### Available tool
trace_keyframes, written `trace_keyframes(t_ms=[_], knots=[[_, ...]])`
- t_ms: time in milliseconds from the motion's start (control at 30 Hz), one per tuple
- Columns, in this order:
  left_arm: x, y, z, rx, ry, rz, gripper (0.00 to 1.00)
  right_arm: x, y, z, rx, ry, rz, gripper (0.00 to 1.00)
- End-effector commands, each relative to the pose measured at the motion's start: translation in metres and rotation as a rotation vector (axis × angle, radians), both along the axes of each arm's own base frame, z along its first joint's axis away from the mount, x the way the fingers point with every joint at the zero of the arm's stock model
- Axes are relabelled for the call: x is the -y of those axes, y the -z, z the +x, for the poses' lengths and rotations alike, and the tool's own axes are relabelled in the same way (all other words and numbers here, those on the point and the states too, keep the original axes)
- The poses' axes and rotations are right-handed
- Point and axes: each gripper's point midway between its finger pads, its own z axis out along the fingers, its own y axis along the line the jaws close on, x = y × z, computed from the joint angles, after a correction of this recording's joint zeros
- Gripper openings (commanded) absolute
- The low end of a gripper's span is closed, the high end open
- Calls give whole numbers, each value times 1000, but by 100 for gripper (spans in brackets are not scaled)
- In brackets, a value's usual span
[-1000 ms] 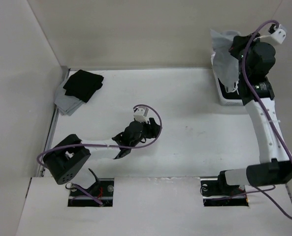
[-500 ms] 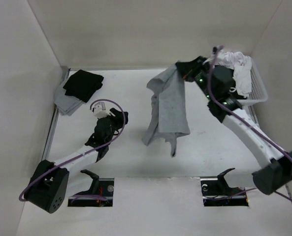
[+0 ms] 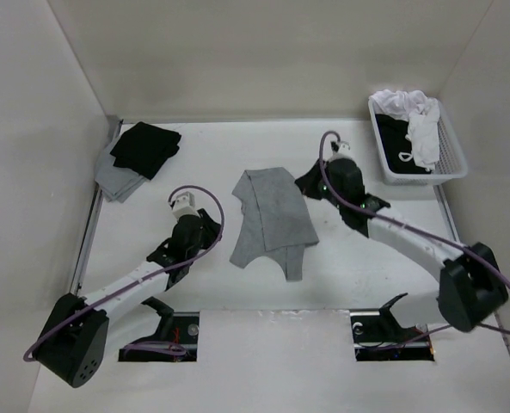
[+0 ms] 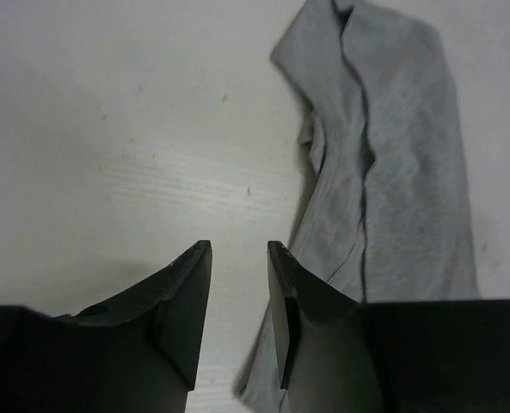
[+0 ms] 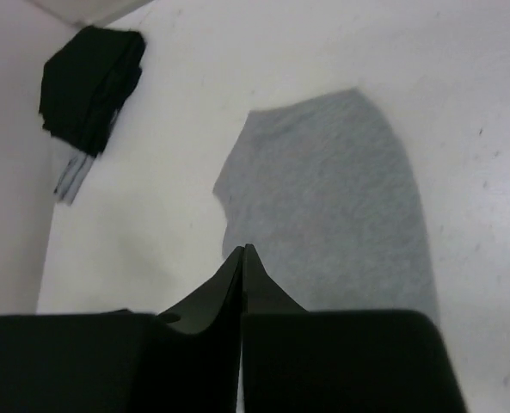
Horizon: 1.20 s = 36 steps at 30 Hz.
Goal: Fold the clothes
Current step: Move the tank top to the center of the board, then flatten the tank top out
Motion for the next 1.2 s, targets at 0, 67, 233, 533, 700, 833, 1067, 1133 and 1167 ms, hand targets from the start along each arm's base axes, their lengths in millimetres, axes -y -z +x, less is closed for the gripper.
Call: trace_keyframes(t_ms=[0,67,233,533,700,833,1067,1133,1167], knots=[[2,28,-36,-150,77,109,34,4,64,-90,-120,-25,-168,2],[16,39,-60,-242,133,107,41,11,102,-160,-248,-57,-221,18],[32,46,-83,-306,178,109,47,16,124,-226,-356,-87,-223,38],[45,63,-88,-349,191,124,42,-2,150,-250,-420,-152,-187,47],[44,68,-90,-368,189,133,36,-15,162,-250,-449,-188,-134,47],[47,71,-90,-380,196,136,33,-19,168,-247,-458,-190,-121,43],[51,70,-89,-389,215,130,15,-16,163,-235,-430,-151,-98,18],[53,66,-86,-375,223,122,10,-17,154,-230,-395,-149,-79,9],[55,63,-84,-366,227,116,8,-18,150,-228,-378,-151,-74,7]])
